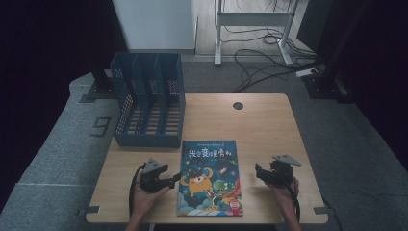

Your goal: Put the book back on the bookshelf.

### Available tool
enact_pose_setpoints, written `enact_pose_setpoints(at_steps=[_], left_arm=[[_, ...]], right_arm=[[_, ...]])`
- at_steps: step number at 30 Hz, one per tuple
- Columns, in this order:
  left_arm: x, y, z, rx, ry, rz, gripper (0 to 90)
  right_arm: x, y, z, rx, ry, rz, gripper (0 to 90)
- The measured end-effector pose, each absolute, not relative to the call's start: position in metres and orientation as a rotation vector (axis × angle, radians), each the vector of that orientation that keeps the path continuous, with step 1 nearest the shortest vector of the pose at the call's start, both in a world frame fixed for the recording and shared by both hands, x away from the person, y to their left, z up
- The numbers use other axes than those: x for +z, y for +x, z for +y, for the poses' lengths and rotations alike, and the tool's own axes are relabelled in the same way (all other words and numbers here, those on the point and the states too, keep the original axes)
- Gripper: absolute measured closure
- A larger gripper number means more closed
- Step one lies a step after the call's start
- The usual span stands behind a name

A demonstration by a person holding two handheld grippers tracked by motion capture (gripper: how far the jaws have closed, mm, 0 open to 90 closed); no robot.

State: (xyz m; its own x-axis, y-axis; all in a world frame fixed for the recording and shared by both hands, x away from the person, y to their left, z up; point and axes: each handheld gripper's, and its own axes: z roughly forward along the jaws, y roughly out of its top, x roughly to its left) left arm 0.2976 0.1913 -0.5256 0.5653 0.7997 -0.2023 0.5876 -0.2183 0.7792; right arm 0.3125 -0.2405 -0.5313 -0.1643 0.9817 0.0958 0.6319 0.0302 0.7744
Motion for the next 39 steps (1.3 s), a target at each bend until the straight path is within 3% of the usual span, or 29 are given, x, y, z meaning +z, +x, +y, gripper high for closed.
enact_pose_setpoints(at_steps=[39], left_arm=[[-0.534,0.294,0.162,0.27,1.99,1.089,27.7]], right_arm=[[-0.531,0.306,-0.192,1.04,1.504,1.974,17.4]])
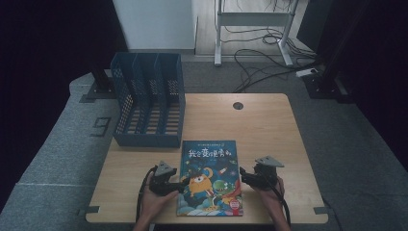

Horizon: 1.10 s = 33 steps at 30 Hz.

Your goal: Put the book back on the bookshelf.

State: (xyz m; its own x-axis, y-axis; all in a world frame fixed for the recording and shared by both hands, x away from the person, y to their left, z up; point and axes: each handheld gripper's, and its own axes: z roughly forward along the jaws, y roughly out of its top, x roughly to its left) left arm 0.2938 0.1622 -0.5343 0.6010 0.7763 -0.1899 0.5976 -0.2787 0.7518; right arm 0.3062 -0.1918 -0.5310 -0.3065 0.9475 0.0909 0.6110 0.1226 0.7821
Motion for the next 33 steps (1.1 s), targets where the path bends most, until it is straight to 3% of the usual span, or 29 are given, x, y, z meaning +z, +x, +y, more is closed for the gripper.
enact_pose_setpoints(at_steps=[33], left_arm=[[-0.545,0.296,0.152,0.24,2.019,1.156,20.8]], right_arm=[[-0.55,0.305,-0.146,1.065,1.455,2.145,16.5]])
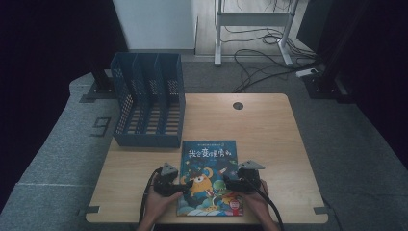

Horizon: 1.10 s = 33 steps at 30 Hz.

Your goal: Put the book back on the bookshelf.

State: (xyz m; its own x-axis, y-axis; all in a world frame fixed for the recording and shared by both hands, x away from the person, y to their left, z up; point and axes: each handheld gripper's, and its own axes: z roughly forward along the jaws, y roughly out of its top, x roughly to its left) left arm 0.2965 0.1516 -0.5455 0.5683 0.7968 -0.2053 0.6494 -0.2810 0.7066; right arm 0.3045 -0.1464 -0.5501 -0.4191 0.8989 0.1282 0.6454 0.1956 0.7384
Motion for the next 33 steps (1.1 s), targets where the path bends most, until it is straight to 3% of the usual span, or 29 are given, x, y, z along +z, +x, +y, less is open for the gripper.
enact_pose_setpoints(at_steps=[33], left_arm=[[-0.548,0.293,0.141,0.277,2.034,1.131,18.7]], right_arm=[[-0.543,0.305,-0.15,1.223,1.621,2.155,17.4]])
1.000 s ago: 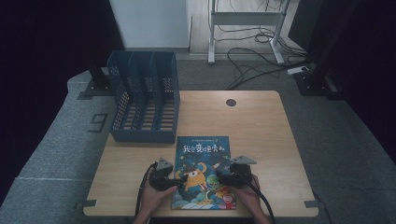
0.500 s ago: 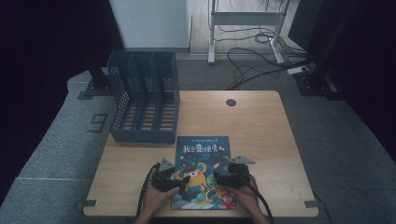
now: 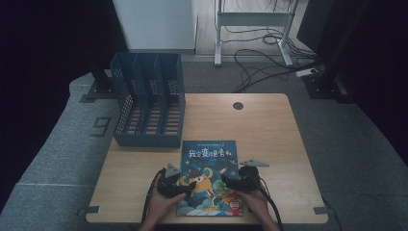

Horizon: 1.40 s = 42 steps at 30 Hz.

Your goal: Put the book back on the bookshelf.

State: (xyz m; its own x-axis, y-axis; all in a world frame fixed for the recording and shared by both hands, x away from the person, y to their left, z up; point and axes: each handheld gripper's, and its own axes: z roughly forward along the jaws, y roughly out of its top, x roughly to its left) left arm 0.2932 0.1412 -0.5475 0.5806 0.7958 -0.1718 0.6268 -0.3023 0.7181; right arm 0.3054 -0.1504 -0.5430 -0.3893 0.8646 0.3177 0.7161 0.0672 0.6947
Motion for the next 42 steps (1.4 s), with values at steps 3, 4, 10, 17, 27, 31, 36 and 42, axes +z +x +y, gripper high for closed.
enact_pose_setpoints(at_steps=[3,4,10,17,27,31,36,42], left_arm=[[-0.548,0.294,0.143,0.252,2.02,1.134,17.6],[-0.548,0.296,0.147,0.218,1.993,1.143,17.7],[-0.548,0.296,0.147,0.219,1.988,1.144,18.7],[-0.548,0.296,0.148,0.224,1.985,1.149,18.6],[-0.548,0.296,0.148,0.226,1.98,1.158,18.1],[-0.548,0.296,0.149,0.234,1.978,1.165,17.6],[-0.548,0.296,0.149,0.236,1.977,1.168,17.5],[-0.548,0.296,0.149,0.238,1.977,1.167,17.7]], right_arm=[[-0.541,0.305,-0.152,1.252,1.641,2.149,17.5],[-0.54,0.305,-0.153,1.263,1.646,2.146,17.6],[-0.532,0.303,-0.158,1.347,1.663,2.121,17.9],[-0.522,0.3,-0.163,1.464,1.686,2.083,18.6],[-0.52,0.301,-0.167,1.541,1.75,2.068,18.7],[-0.521,0.302,-0.17,1.583,1.791,2.062,19.1],[-0.522,0.303,-0.173,1.619,1.844,2.058,19.4],[-0.523,0.303,-0.174,1.631,1.876,2.044,19.5]])
